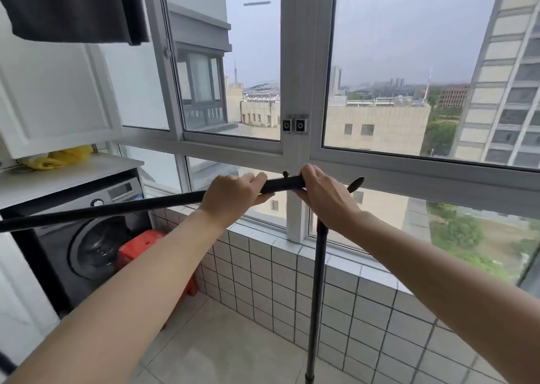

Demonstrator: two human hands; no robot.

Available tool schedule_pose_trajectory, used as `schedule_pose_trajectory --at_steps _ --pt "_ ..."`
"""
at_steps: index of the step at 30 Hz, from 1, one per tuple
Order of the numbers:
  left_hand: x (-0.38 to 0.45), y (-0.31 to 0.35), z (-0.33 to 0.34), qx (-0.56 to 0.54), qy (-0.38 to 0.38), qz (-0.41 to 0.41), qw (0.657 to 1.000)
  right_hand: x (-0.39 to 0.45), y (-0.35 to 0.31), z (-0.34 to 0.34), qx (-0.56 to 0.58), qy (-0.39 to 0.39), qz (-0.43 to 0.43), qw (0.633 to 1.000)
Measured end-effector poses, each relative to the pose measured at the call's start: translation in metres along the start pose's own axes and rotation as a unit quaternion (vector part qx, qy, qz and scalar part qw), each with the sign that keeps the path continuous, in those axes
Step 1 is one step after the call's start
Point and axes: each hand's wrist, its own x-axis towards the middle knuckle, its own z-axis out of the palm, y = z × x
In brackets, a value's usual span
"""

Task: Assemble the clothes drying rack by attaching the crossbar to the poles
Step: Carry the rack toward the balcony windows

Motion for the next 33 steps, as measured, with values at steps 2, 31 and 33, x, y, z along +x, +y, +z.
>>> schedule_pose_trajectory --at_steps 2,31,33 --pt "0.017 0.031 -0.002 -0.007 -0.002 -0.006 1.000 -0.016 0.025 -0.020 -0.007 -0.002 0.004 1.000" --pt "0.184 0.314 -0.023 -0.082 0.044 0.041 0.995 -0.177 0.255 -0.202 -0.046 0.010 0.053 0.997" --pt "0.201 0.339 -0.022 -0.086 0.052 0.048 0.994 -0.189 0.279 -0.216 -0.045 0.016 0.057 0.997"
